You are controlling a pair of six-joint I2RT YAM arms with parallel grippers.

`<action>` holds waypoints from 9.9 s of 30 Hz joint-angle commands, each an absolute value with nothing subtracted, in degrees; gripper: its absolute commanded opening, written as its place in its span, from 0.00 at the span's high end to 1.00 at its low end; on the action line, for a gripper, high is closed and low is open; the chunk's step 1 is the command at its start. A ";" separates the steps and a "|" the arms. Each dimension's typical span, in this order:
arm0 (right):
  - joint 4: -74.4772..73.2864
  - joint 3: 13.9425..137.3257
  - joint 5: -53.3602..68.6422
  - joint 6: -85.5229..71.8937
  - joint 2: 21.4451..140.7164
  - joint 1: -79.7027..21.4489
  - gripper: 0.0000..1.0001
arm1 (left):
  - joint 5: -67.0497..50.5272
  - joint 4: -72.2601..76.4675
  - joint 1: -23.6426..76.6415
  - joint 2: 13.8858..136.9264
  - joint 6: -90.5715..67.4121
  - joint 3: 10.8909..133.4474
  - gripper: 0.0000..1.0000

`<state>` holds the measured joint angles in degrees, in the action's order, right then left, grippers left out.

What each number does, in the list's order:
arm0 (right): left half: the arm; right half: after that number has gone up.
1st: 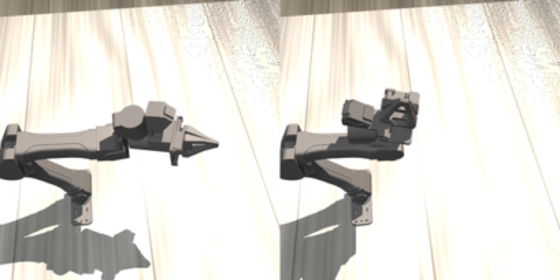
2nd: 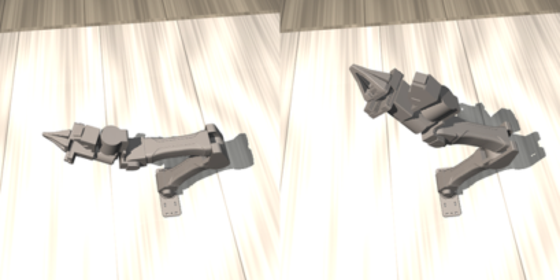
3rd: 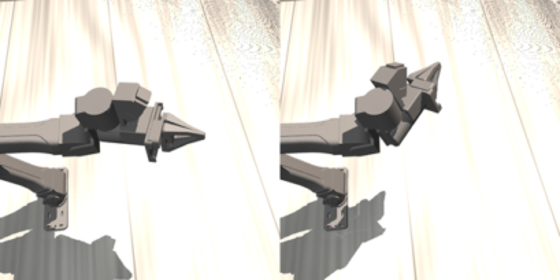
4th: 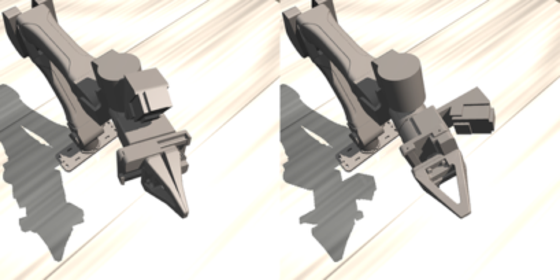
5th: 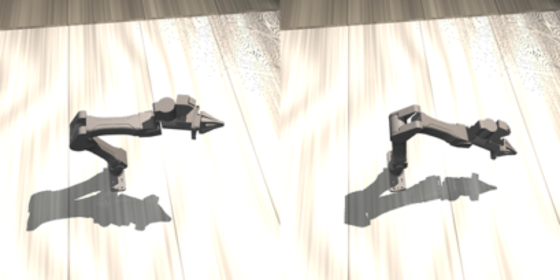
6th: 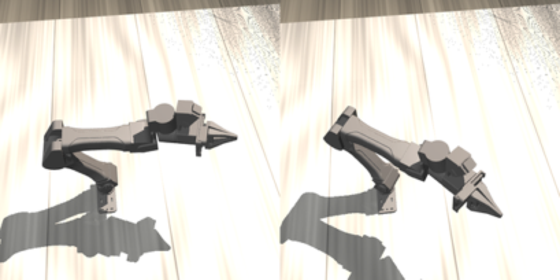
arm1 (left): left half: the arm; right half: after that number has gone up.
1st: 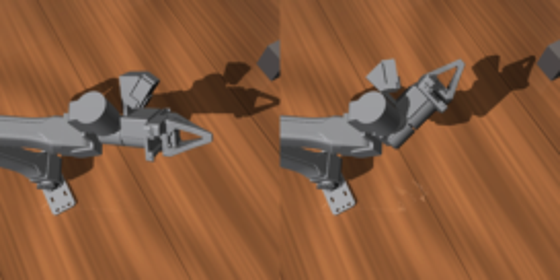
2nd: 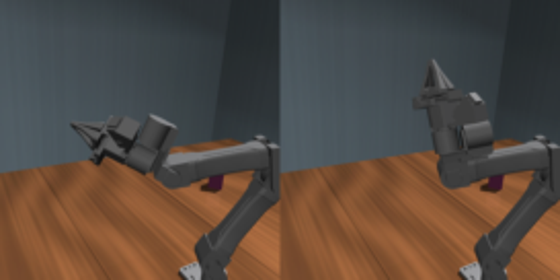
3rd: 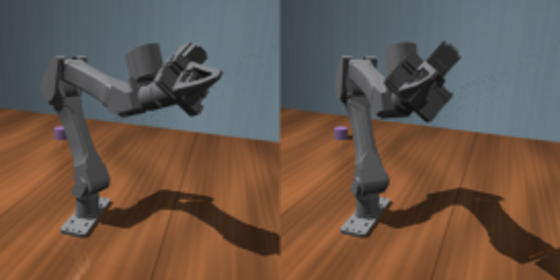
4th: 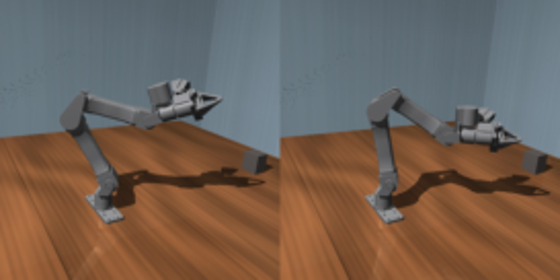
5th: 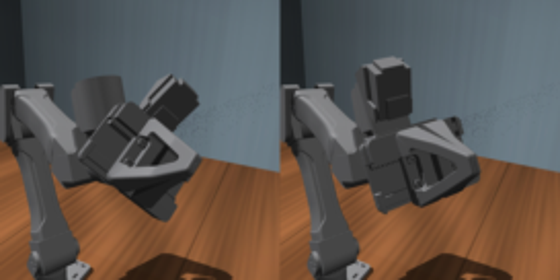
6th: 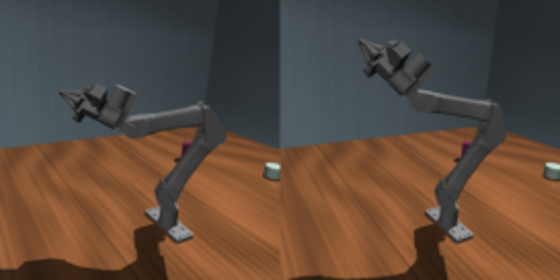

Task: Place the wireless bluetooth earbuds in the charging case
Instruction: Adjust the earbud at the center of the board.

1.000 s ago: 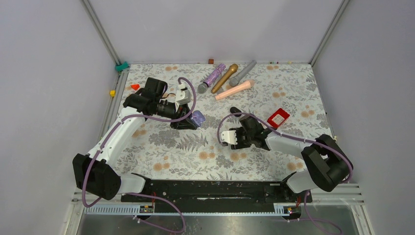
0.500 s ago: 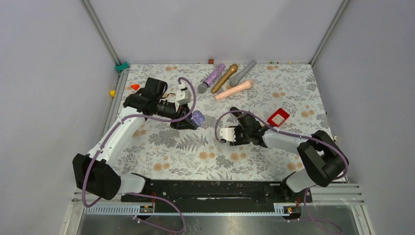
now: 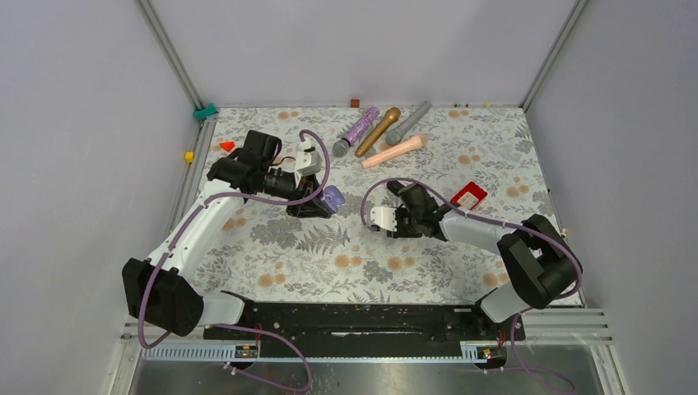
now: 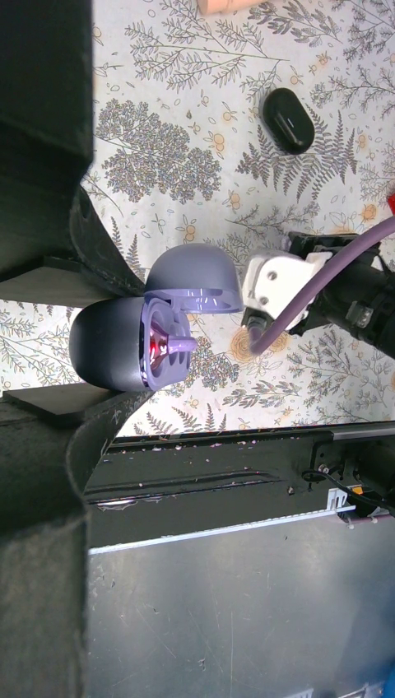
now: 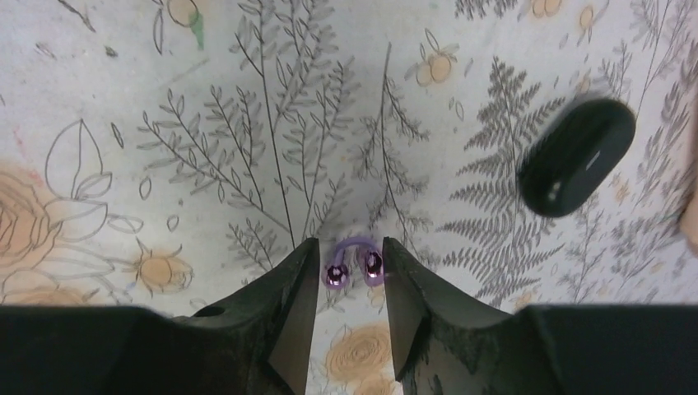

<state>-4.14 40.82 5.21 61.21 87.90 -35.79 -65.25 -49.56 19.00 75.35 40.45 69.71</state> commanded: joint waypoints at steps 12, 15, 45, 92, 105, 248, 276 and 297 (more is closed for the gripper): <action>-29.28 63.27 4.24 35.24 88.14 -31.99 0.58 | -66.00 -47.83 18.54 73.69 40.83 69.44 1.00; -39.58 72.08 3.82 24.04 93.90 -32.05 0.58 | -66.04 -47.84 18.54 73.89 40.65 69.58 1.00; -39.09 72.35 2.49 13.88 107.57 -32.08 0.63 | -65.94 -47.81 18.45 75.17 40.57 69.62 1.00; -40.14 70.68 14.72 23.45 96.50 -33.77 0.93 | -67.08 -47.86 18.38 75.58 40.43 69.43 1.00; -42.67 72.03 8.90 22.60 104.08 -34.74 0.79 | -66.79 -47.85 18.36 75.76 40.49 69.54 1.00; -41.85 103.52 36.73 -4.30 129.01 -37.88 0.73 | -68.05 -47.82 15.90 73.59 40.30 69.59 1.00; -38.65 93.70 44.06 -5.20 122.28 -30.61 0.75 | -68.10 -47.85 15.37 73.57 40.62 69.30 1.00; -43.38 90.85 28.95 6.05 119.50 -37.45 0.76 | -68.49 -47.84 15.15 73.36 40.52 69.26 1.00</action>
